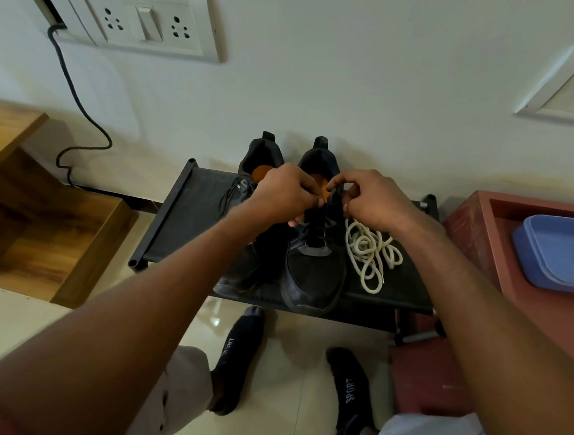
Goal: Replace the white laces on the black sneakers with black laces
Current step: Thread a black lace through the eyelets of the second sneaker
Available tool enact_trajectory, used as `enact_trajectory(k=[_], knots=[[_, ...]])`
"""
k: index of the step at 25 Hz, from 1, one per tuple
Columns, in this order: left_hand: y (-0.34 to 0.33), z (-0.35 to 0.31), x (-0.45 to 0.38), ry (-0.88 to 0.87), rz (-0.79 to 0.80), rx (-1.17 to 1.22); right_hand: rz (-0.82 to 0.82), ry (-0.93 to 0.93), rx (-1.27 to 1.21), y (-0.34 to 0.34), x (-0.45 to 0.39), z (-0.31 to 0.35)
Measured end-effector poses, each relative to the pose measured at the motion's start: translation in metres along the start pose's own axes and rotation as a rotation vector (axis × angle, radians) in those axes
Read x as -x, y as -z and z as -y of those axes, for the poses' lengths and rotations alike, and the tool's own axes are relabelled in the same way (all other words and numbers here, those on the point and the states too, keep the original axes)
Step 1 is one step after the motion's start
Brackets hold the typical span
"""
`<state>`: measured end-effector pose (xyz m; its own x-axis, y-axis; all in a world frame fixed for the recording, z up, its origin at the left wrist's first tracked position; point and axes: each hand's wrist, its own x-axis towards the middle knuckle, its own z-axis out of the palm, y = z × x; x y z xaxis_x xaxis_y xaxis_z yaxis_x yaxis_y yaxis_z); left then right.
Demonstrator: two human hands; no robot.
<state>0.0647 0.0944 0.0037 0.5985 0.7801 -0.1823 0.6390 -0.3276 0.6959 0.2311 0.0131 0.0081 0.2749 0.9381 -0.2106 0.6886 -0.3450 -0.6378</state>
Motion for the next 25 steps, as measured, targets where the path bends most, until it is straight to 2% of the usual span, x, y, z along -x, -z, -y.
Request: enact_trajectory(k=[3,7,14,19,22,25], knots=[[0.002,0.002,0.000,0.124,0.053,0.186,0.019,-0.014,-0.020,0.002,-0.002,-0.001],[-0.001,0.002,0.000,0.194,0.051,0.294,0.022,-0.012,-0.037,0.001,-0.004,-0.003],[-0.019,-0.002,-0.001,0.209,0.043,0.288,-0.012,-0.013,0.001,-0.003,-0.003,-0.002],[-0.014,-0.004,-0.002,0.301,0.068,0.376,0.013,-0.026,-0.033,0.000,-0.005,-0.004],[-0.015,-0.005,-0.002,0.271,0.089,0.324,0.006,-0.024,-0.057,0.001,-0.004,-0.004],[-0.020,-0.005,-0.001,0.232,0.017,0.246,0.003,-0.018,-0.068,0.000,-0.003,-0.003]])
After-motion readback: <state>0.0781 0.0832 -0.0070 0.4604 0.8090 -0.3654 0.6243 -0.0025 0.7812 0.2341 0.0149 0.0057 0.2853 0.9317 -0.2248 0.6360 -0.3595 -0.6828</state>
